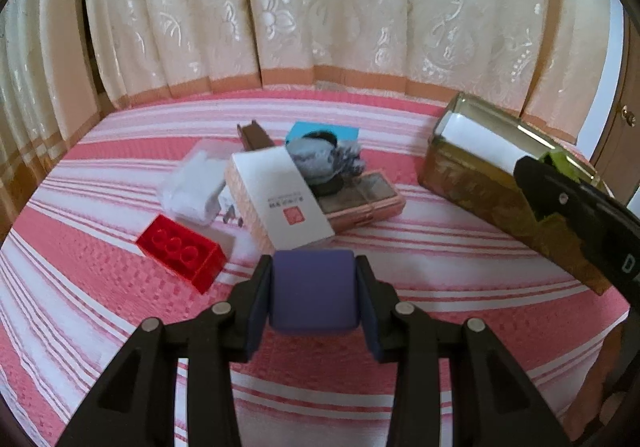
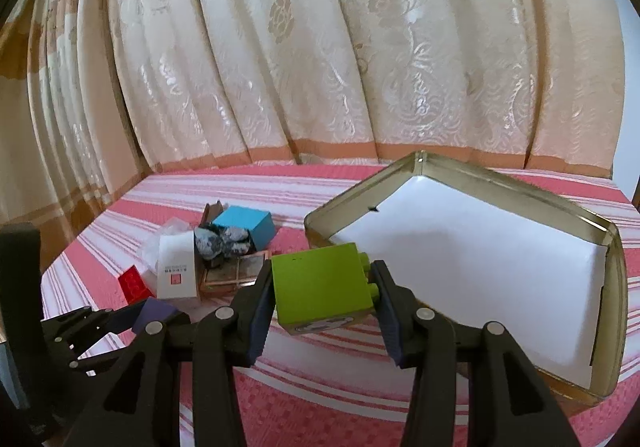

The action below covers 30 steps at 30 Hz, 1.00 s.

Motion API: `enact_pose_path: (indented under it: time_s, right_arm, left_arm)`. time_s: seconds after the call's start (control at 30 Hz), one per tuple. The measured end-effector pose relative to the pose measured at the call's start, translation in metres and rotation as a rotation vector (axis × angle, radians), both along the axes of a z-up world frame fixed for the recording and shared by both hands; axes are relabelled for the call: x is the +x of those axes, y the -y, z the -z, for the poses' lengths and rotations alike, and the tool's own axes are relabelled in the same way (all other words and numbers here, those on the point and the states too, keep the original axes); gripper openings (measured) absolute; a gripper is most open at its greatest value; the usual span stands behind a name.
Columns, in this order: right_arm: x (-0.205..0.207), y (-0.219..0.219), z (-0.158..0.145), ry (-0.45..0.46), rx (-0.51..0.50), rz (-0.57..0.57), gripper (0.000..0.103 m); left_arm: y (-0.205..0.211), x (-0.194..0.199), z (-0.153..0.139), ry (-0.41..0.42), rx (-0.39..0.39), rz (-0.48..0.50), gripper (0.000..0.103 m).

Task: Organize rigid objects
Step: 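Carry both blocks over the tin tray and open the right tool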

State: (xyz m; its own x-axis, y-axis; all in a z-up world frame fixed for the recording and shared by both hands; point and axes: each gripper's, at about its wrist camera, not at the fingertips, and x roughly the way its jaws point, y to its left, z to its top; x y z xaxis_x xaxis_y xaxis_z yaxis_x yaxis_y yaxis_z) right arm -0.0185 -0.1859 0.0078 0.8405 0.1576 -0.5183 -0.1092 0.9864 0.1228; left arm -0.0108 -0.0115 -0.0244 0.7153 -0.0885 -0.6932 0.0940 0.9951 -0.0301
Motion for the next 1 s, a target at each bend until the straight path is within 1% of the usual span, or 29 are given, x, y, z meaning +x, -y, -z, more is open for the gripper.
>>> enact_pose_path:
  time_s: [0.3,0.47,0.53,0.63,0.8,1.0]
  right_arm:
    - [-0.009,0.021,-0.013,0.08,0.052,0.043,0.049]
    - [-0.009,0.035,-0.015,0.092,0.086,0.08,0.049]
    - [-0.011,0.041,-0.016,0.104,0.081,0.097,0.049]
    - [-0.015,0.052,-0.019,0.133,0.049,0.132,0.049]
    - [-0.02,0.086,-0.02,0.159,0.018,0.219,0.049]
    - [-0.023,0.138,-0.02,0.15,0.043,0.326,0.049]
  left_arm:
    - [0.006,-0.009,-0.029,0.093,-0.013,0.004,0.039]
    - [0.018,-0.009,-0.043,0.133,-0.005,0.018,0.039]
    - [0.024,-0.01,-0.048,0.153,0.005,0.023,0.039]
    - [0.035,-0.009,-0.054,0.175,0.006,0.038,0.039]
    - [0.056,-0.005,-0.061,0.198,-0.001,0.068,0.039]
    - [0.091,-0.001,-0.07,0.246,-0.001,0.111,0.039]
